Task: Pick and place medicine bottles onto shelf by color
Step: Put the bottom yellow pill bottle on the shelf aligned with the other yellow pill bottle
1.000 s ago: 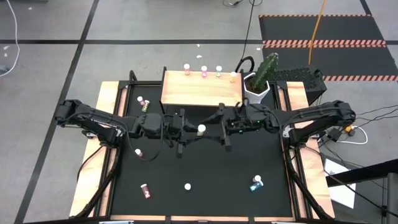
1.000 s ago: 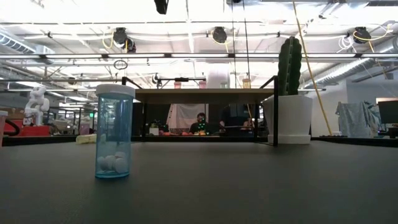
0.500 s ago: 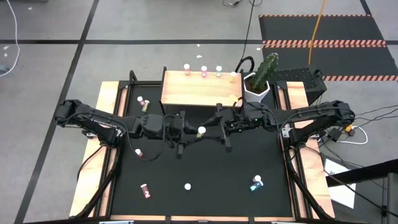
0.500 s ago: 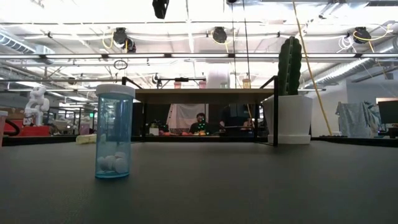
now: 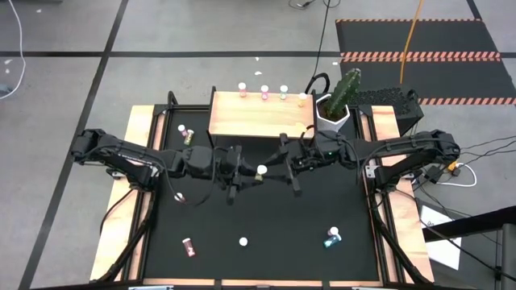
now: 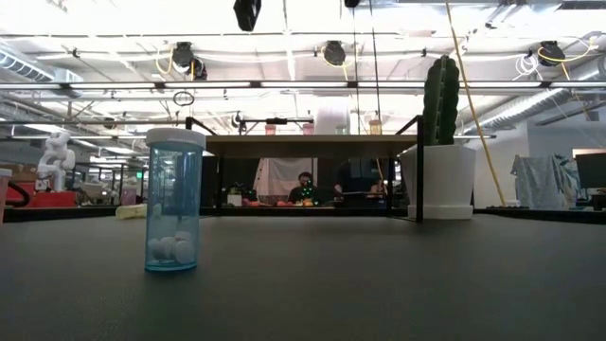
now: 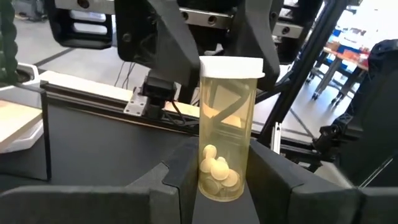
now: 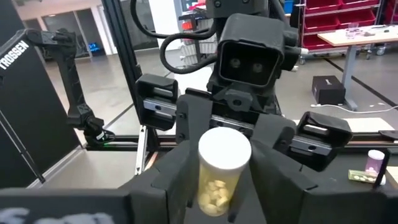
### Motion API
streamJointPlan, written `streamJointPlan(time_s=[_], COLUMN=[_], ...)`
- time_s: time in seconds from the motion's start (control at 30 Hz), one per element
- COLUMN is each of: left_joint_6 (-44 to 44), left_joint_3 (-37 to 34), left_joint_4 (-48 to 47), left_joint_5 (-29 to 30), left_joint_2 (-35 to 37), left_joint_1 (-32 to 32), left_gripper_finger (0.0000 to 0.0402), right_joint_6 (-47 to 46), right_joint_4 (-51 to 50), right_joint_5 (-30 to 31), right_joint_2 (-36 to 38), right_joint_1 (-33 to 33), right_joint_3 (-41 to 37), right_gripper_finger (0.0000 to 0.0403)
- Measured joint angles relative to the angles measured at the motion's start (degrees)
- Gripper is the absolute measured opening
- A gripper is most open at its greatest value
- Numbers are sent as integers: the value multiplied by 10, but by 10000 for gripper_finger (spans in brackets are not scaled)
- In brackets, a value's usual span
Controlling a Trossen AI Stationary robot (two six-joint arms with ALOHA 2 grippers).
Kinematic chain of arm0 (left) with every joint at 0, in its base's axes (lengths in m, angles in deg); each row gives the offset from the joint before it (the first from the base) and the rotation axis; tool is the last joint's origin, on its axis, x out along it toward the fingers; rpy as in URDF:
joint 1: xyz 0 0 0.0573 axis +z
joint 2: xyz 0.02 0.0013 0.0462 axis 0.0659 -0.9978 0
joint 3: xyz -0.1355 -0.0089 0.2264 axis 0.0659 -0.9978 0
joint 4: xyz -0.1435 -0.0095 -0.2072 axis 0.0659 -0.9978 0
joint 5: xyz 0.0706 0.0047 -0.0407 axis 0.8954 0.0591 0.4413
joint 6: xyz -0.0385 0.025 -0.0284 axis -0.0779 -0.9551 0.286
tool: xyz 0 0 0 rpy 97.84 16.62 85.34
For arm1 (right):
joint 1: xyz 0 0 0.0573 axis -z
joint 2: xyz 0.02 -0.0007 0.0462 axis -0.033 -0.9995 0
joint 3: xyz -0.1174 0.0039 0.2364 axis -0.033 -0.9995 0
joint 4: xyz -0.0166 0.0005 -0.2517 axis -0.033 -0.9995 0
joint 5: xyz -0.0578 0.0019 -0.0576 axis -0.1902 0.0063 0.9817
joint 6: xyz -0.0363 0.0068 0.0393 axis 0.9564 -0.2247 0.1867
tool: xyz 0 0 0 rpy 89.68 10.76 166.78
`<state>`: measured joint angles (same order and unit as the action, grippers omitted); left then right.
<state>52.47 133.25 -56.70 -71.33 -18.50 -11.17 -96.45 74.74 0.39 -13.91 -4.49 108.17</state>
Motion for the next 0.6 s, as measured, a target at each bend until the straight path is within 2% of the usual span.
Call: streamJointPlan(time_s=[0.17,0.3,0.47,0.6], left_joint_6=[26,27,29,29], left_joint_3=[0,0,0,0], left_joint_4=[0,0,-6,-20], left_joint_5=[-4,-2,2,23], left_joint_2=[0,0,0,0], left_joint_1=[9,10,16,26], left_gripper_finger=[127,147,193,242], right_joint_6=[0,0,-4,2], right_joint_4=[0,0,-11,-61], right_joint_5=[-7,-15,-18,-17], right_joint_2=[0,0,0,12], right_joint_1=[7,12,23,44], right_joint_3=[0,0,0,0], right_gripper_finger=[118,106,115,118])
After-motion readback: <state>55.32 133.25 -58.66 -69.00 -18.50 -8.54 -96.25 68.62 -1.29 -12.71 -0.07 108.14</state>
